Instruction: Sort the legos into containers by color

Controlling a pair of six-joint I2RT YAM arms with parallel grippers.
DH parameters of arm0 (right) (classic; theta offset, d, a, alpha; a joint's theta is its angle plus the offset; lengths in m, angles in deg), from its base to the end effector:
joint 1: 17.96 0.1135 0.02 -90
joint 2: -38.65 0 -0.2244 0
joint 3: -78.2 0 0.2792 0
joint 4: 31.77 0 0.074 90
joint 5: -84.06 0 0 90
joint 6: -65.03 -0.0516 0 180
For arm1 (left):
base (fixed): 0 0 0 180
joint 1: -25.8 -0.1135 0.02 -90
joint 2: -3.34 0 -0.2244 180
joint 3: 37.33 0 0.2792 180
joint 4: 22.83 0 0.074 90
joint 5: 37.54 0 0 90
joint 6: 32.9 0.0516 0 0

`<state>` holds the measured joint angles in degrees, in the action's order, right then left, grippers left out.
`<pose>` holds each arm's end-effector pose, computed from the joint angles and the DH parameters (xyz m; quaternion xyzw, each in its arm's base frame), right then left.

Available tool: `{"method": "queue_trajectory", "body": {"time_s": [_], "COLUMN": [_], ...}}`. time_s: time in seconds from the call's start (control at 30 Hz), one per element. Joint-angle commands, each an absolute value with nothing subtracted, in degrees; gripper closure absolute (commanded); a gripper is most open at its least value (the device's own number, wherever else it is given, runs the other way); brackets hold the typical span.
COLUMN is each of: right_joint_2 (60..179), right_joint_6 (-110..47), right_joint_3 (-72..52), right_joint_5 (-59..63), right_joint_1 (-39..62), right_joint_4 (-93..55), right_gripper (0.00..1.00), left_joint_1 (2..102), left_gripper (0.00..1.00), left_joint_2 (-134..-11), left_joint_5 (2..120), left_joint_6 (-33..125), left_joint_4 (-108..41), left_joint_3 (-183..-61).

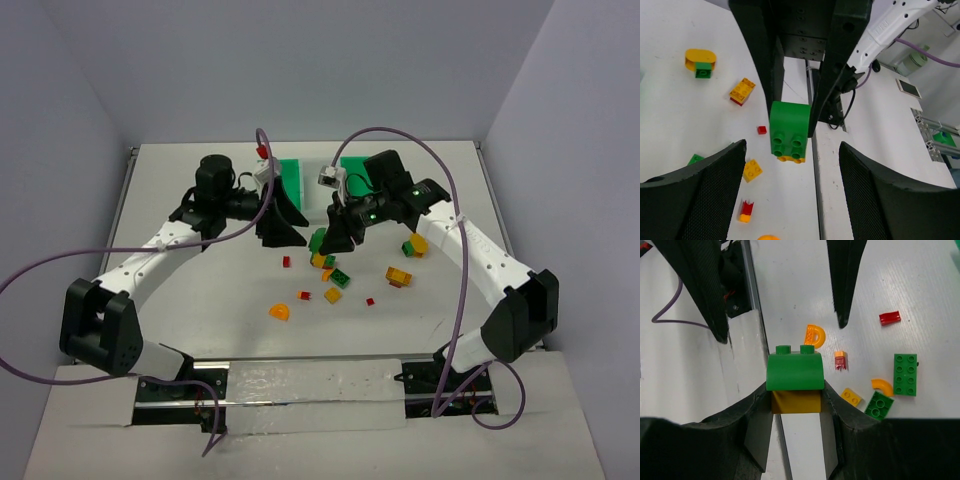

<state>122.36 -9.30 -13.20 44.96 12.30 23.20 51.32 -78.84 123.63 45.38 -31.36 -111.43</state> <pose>0.2773 0.2081 0.2956 -0.4722 0.7132 0.4387 0.2754 0.2973 -0.1961 0.2707 0.4235 0.6056 -0.5973 0.3115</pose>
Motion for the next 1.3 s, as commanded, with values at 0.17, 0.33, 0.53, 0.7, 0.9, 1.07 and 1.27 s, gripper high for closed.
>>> {"method": "queue_trajectory", "body": {"time_s": [0.17, 0.33, 0.53, 0.7, 0.9, 1.07, 1.27], "right_joint_2": [121.0, 121.0, 120.9, 120.6, 119.5, 119.4, 123.9], "right_joint_6": [-7.2, -7.0, -7.3, -7.3, -5.1, -1.9, -4.3], "right_joint_3": [-17.7, -17.7, -17.5, -16.6, -14.4, -12.7, -14.5], "right_joint_5": [46.3, 46.1, 45.7, 44.2, 43.4, 43.1, 40.3], "right_joint_1": [14.5, 14.7, 14.7, 14.7, 12.6, 7.8, -2.1], "right_joint_4": [25.3, 25.4, 25.0, 25.0, 27.1, 28.8, 26.5], "right_gripper": [1.0, 1.0, 1.0, 1.0, 1.0, 1.0, 1.0], "left_joint_1": [53.7, 53.8, 53.8, 53.2, 46.7, 40.5, 40.3], "left_gripper": [0.23, 0.46, 0.72, 1.0, 1.0, 1.0, 1.0], "left_joint_2": [-78.6, -79.1, -79.2, -79.2, -79.6, -82.1, -89.8], "left_joint_5": [124.7, 124.5, 125.1, 124.6, 125.7, 122.1, 93.7], "left_joint_6": [47.6, 47.0, 45.1, 45.2, 46.7, 54.5, 58.7], "left_joint_4": [-32.7, -32.2, -30.4, -31.6, -33.0, -42.2, -41.9], "left_joint_3": [-112.0, -112.1, -111.9, -112.0, -111.9, -117.7, -126.0]}}
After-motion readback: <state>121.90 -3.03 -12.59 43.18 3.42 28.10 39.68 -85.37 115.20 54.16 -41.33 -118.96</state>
